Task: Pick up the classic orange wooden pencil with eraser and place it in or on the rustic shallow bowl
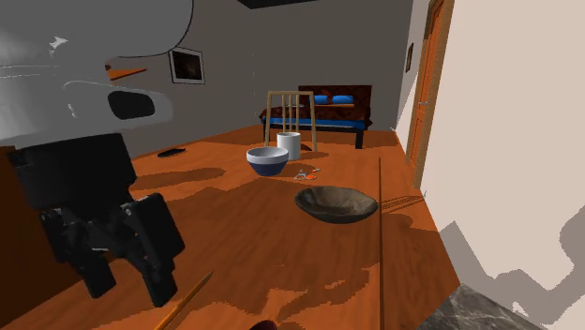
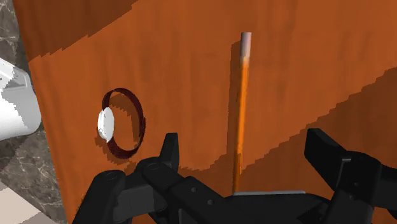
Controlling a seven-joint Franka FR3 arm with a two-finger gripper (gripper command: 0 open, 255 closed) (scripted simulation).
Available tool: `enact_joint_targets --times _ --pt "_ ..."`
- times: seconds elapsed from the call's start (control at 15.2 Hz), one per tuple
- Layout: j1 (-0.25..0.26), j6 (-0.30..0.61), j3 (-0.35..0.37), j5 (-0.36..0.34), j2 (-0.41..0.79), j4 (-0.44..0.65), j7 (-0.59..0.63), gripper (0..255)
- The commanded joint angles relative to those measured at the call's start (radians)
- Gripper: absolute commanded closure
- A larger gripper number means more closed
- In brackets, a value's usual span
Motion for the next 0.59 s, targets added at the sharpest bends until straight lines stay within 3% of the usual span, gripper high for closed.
enact_joint_targets --times 0.0,0.53 --pt "0.038 0.0 -0.014 -0.052 0.078 0.035 0.084 0" --pt "0.052 0.097 -0.032 -0.084 0.109 -0.044 0.106 0"
